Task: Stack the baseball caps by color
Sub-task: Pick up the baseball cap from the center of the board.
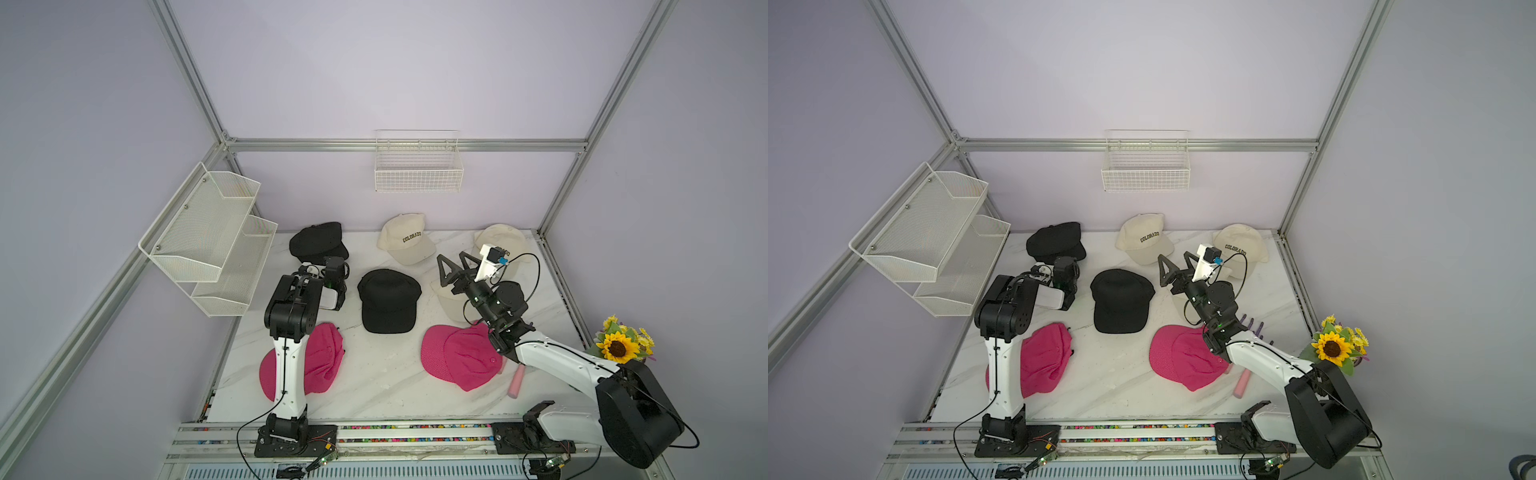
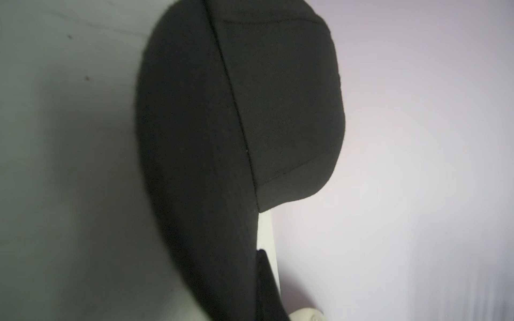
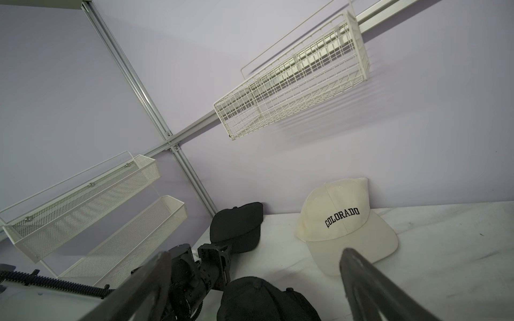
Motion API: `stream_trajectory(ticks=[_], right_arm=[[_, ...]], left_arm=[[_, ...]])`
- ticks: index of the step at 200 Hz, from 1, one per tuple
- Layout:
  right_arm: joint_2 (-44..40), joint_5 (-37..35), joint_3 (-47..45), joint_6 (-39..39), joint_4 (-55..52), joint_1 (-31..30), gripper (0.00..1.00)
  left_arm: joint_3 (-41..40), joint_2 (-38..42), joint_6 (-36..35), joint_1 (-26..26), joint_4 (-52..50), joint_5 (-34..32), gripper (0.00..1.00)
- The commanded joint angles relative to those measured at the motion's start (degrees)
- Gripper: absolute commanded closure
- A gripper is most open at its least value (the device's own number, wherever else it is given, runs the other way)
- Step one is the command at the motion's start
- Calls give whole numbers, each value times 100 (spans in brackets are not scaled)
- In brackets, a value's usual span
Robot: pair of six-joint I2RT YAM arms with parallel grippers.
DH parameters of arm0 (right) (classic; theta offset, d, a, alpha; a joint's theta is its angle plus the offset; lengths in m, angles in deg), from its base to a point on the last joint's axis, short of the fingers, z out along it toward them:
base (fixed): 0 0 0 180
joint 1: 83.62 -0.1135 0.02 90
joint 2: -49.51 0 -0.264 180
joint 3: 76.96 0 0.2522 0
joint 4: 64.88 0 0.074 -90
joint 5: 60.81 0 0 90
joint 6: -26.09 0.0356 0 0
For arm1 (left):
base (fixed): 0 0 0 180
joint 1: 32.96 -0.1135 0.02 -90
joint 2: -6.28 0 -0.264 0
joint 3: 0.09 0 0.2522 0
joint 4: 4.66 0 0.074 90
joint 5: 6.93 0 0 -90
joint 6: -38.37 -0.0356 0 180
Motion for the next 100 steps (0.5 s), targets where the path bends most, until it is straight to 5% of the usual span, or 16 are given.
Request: stream_trajectory(ticks=[1, 100], right_arm=[[138, 665, 232, 216, -250, 282, 3], [451, 2878, 630, 415, -532, 1309, 3]], left_arm=[[-256, 455, -929, 11, -123, 739, 100], [-457, 3045, -3656, 6, -1532, 2651, 100]])
